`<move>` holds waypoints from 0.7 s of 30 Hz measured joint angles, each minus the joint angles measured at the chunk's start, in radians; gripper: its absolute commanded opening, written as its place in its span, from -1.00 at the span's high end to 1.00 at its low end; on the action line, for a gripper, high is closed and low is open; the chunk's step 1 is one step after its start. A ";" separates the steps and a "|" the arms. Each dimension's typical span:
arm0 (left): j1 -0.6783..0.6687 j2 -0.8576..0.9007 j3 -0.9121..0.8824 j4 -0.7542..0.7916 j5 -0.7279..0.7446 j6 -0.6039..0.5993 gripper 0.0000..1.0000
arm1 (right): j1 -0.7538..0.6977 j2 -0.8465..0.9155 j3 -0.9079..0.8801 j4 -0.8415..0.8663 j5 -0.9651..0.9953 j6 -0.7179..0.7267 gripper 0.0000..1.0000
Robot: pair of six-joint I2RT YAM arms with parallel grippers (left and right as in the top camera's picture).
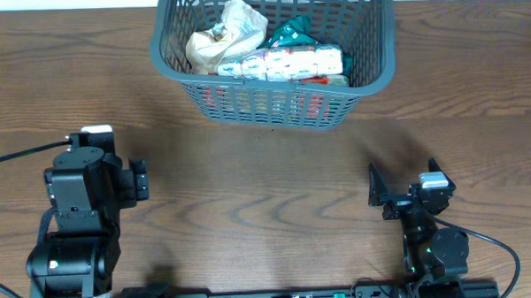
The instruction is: Pack container
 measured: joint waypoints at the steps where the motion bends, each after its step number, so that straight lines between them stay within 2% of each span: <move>1: 0.000 0.000 0.000 0.000 0.000 0.000 -0.97 | 0.000 0.000 0.000 0.000 0.000 0.000 -0.99; 15: 0.000 -0.008 0.000 -0.022 0.002 -0.005 -0.97 | 0.000 0.000 0.000 0.000 0.000 0.000 -0.98; 18: -0.003 -0.061 -0.009 -0.080 0.042 -0.031 -0.97 | 0.000 0.000 0.000 0.000 -0.003 0.000 -0.98; 21: -0.032 -0.163 -0.044 -0.058 0.145 -0.073 -0.97 | 0.000 0.000 0.000 0.000 -0.003 0.000 -0.99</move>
